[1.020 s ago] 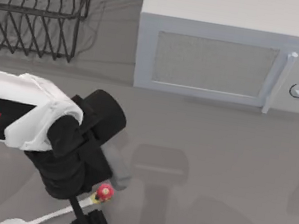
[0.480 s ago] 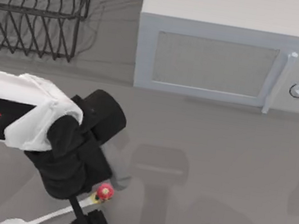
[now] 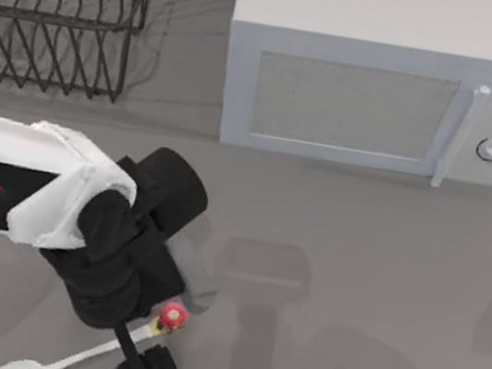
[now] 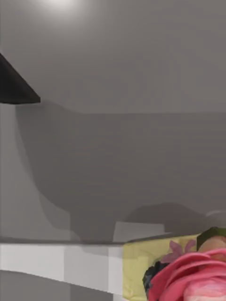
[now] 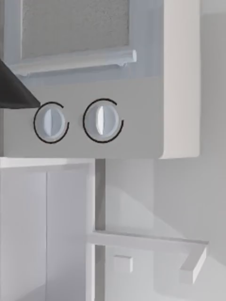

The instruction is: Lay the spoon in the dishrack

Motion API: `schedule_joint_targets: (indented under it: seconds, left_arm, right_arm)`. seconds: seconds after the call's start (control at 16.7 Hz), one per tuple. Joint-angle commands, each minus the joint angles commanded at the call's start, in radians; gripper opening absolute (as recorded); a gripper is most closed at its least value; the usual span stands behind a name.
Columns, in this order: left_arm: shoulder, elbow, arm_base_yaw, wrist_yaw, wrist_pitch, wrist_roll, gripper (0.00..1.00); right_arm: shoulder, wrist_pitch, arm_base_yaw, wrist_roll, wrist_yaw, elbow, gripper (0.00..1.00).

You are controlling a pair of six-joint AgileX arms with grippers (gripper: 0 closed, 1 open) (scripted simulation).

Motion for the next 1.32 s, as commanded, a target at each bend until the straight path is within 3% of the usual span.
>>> schedule_joint_targets:
  seconds: [0.42,0.96,1.32]
  left_arm:
    - [-0.076,0.136,-0.007,0.011,-0.175,0.002,0.00]
    - [-0.194,0.598,-0.011,0.011,-0.792,-0.009,0.00]
    - [-0.234,0.685,-0.008,0.011,-0.883,-0.013,0.00]
  right_arm:
    - [0.000,0.000,0.000,0.000,0.000,0.000,1.00]
    - [0.000,0.000,0.000,0.000,0.000,0.000,1.00]
    - [0.000,0.000,0.000,0.000,0.000,0.000,1.00]
